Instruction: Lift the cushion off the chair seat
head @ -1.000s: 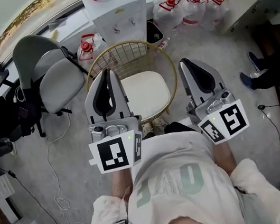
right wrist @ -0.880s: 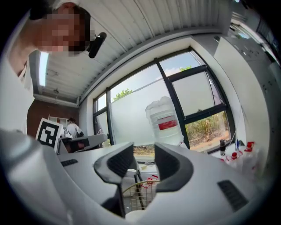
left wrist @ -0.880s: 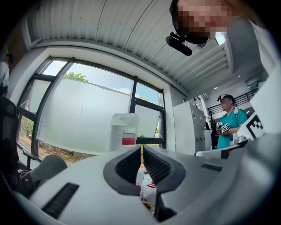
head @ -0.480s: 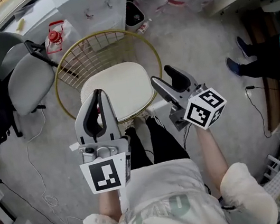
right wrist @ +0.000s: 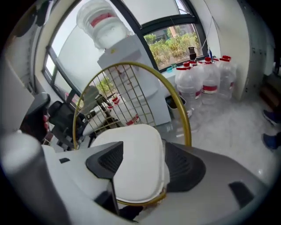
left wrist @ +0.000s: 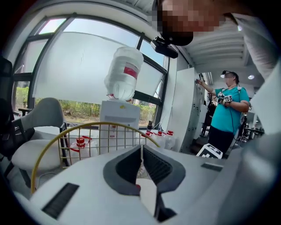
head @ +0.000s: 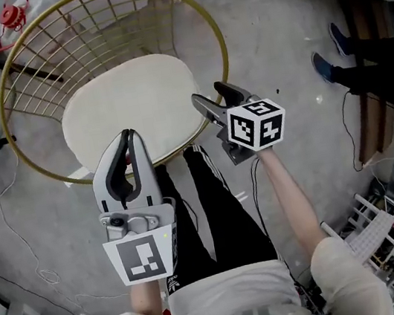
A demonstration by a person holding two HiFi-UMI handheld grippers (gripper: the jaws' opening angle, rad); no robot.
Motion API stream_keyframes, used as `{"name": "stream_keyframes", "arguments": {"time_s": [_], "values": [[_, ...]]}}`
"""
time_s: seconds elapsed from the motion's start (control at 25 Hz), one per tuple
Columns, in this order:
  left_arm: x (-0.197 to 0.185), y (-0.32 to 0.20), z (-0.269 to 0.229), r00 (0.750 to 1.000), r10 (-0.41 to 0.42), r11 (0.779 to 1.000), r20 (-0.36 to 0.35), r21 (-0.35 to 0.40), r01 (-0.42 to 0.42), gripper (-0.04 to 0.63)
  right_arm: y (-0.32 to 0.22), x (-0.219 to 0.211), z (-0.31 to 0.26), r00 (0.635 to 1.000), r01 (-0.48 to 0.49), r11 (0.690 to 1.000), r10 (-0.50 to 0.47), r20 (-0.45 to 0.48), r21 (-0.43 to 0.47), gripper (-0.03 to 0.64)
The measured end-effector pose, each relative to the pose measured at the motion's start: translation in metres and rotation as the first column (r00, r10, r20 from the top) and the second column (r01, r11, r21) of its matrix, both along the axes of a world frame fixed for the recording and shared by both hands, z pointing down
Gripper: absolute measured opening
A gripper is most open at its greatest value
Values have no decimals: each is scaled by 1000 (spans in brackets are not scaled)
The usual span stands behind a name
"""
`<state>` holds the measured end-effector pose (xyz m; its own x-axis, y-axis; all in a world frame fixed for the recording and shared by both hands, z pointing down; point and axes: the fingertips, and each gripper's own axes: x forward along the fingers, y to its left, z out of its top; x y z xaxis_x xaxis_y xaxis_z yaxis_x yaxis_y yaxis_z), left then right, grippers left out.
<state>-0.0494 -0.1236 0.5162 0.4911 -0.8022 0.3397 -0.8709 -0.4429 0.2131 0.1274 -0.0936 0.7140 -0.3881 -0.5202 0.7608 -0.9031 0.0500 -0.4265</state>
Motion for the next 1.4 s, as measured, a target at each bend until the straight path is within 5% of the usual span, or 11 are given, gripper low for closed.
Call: {"name": "stream_keyframes", "arguments": {"time_s": [0.44,0.96,1.24,1.4], "values": [[-14,17,50,1000,6,998,30,-67,-4,28,5,-12,73,994,-26,984,6,-110,-178,286],[-13,13,52,999,44,996,16,-81,-43,28,-3,-12,105,971,-191,939,137,-198,-285,285],[-18,16,61,998,65,992,20,-114,-63,28,-3,-9,110,954,-240,942,184,-236,-234,283],[-26,13,66,999,40,991,15,-131,-37,28,-2,-6,99,956,-238,956,199,-215,-174,185]]}}
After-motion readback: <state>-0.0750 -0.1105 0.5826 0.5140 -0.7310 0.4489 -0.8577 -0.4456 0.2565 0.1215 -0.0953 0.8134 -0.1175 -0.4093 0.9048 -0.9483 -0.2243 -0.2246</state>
